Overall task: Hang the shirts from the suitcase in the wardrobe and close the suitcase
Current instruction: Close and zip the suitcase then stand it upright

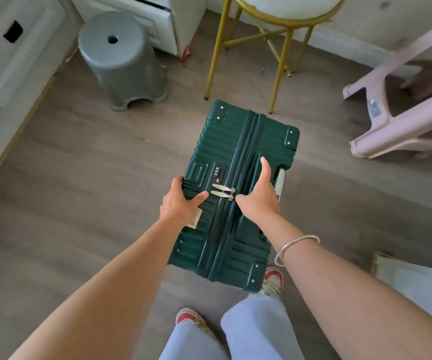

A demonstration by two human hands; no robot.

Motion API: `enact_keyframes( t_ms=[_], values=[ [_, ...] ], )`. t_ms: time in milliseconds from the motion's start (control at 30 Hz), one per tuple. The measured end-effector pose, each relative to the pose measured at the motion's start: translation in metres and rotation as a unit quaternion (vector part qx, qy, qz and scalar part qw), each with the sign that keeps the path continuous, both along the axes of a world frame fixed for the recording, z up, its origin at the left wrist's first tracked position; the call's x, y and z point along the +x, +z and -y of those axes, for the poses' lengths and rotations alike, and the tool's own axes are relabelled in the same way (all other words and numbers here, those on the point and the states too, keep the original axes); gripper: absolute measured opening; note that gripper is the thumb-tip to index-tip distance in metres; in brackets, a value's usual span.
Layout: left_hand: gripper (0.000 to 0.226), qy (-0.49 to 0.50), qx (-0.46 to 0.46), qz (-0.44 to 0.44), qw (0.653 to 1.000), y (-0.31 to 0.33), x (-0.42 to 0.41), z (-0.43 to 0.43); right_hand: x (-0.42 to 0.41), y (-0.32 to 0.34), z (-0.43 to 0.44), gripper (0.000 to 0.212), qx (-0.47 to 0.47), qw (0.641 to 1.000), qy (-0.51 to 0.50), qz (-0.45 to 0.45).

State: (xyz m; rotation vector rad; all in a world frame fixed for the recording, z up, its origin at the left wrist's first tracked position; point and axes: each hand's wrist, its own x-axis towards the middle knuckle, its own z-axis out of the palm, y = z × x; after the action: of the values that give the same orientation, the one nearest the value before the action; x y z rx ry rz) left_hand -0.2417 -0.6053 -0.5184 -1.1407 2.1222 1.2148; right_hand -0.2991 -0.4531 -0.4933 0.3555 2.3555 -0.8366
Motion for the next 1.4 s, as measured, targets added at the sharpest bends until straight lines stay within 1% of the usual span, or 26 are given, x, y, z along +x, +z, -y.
enact_keyframes(
  t_ms=[167, 333, 433, 500, 567, 600, 667, 767, 833, 967, 1033, 1100, 1167, 1200, 1267, 1333, 1400],
  values=[
    [0.07, -0.074, 0.049, -0.011, 0.996, -0.008, -0.044, -0.071, -0.021, 0.001, -0.084, 0.105, 0.019, 0.997, -0.078, 0.02],
    [0.09, -0.207, 0.085, -0.023, 0.974, -0.009, -0.087, -0.126, -0.037, -0.003, -0.155, 0.104, 0.016, 0.988, -0.153, 0.032],
    [0.093, -0.268, 0.065, -0.029, 0.961, -0.007, -0.112, -0.154, -0.047, -0.002, -0.193, 0.102, -0.002, 0.978, -0.208, 0.026],
    [0.09, -0.29, 0.02, -0.002, 0.957, -0.009, -0.127, -0.172, -0.054, 0.001, -0.219, 0.1, -0.001, 0.971, -0.24, 0.018],
    [0.09, -0.29, -0.046, 0.037, 0.955, -0.011, -0.135, -0.185, -0.063, 0.003, -0.247, 0.1, -0.004, 0.961, -0.276, 0.013],
    [0.092, -0.277, -0.053, 0.057, 0.958, -0.01, -0.136, -0.19, -0.068, 0.003, -0.259, 0.099, -0.01, 0.957, -0.291, 0.01],
    [0.09, -0.237, -0.014, 0.081, 0.968, -0.008, -0.138, -0.203, -0.079, 0.006, -0.286, 0.097, -0.016, 0.948, -0.319, 0.005],
    [0.069, -0.192, 0.085, 0.097, 0.973, -0.005, -0.148, -0.237, -0.094, 0.012, -0.326, 0.091, -0.022, 0.935, -0.353, 0.001],
    [0.062, -0.154, 0.128, 0.085, 0.976, -0.006, -0.167, -0.268, -0.1, 0.017, -0.35, 0.089, -0.027, 0.933, -0.358, 0.001],
    [0.052, -0.14, 0.12, 0.066, 0.981, -0.008, -0.203, -0.319, -0.106, 0.018, -0.372, 0.088, -0.013, 0.943, -0.332, 0.029],
    [0.051, -0.143, 0.11, 0.07, 0.981, -0.01, -0.212, -0.338, -0.105, 0.012, -0.379, 0.094, 0.012, 0.954, -0.295, 0.059],
    [0.051, -0.152, 0.105, 0.079, 0.98, -0.013, -0.22, -0.356, -0.097, 0.006, -0.388, 0.104, 0.049, 0.966, -0.242, 0.077],
    [0.05, -0.153, 0.114, 0.081, 0.978, -0.016, -0.228, -0.369, -0.09, 0.001, -0.396, 0.112, 0.072, 0.972, -0.216, 0.066],
    [0.048, -0.154, 0.121, 0.077, 0.978, -0.016, -0.232, -0.375, -0.089, -0.001, -0.402, 0.113, 0.072, 0.972, -0.218, 0.056],
    [0.049, -0.179, 0.125, 0.073, 0.973, -0.02, -0.244, -0.395, -0.09, -0.004, -0.421, 0.107, 0.07, 0.967, -0.242, 0.039],
    [0.05, -0.195, 0.134, 0.072, 0.969, -0.021, -0.254, -0.415, -0.095, -0.004, -0.442, 0.1, 0.083, 0.967, -0.241, 0.024],
    [0.045, -0.2, 0.151, 0.07, 0.966, -0.02, -0.265, -0.44, -0.1, -0.002, -0.465, 0.094, 0.1, 0.967, -0.236, 0.009]
  ],
)
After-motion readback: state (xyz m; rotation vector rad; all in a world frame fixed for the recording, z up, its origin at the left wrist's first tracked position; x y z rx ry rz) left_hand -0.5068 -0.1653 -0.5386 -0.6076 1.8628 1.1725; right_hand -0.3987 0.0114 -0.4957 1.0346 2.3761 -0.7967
